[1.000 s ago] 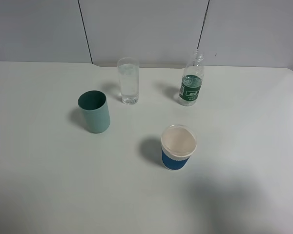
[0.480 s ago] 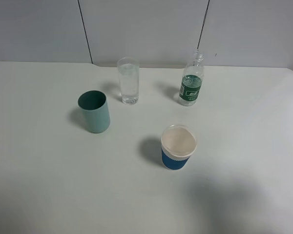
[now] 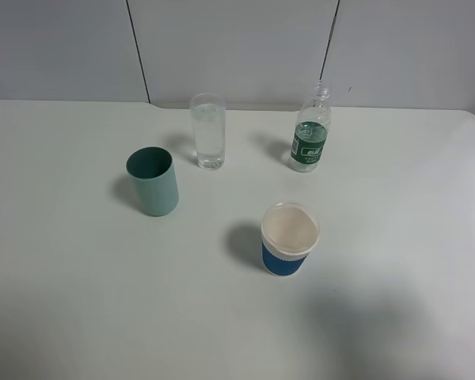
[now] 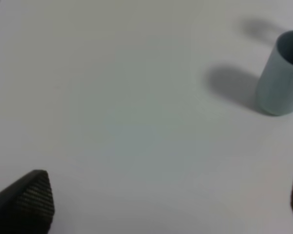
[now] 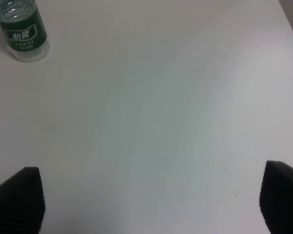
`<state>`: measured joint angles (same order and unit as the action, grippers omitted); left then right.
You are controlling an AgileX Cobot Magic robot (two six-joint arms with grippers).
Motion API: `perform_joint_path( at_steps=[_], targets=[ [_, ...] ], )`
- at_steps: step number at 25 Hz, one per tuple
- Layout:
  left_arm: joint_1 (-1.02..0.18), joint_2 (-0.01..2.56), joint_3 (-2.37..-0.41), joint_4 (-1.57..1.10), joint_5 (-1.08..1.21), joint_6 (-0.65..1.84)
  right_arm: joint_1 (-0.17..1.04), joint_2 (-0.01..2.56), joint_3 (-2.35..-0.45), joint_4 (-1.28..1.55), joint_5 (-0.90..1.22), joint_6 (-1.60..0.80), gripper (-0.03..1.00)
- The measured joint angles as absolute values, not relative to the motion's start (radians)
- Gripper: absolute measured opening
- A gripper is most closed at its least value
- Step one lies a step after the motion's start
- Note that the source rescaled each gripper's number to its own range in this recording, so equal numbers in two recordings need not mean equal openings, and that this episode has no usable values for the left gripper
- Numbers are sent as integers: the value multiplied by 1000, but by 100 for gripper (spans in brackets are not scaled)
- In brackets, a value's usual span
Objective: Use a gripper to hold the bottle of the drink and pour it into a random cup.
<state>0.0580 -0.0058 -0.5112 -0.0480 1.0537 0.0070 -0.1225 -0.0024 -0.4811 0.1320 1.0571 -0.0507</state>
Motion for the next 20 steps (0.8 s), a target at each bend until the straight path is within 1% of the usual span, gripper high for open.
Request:
perform_joint_path(
  at_steps=[20],
  targets=[
    [58, -6, -511, -48, 1054, 7, -123, -2, -481, 132, 1057, -51, 81]
  ],
)
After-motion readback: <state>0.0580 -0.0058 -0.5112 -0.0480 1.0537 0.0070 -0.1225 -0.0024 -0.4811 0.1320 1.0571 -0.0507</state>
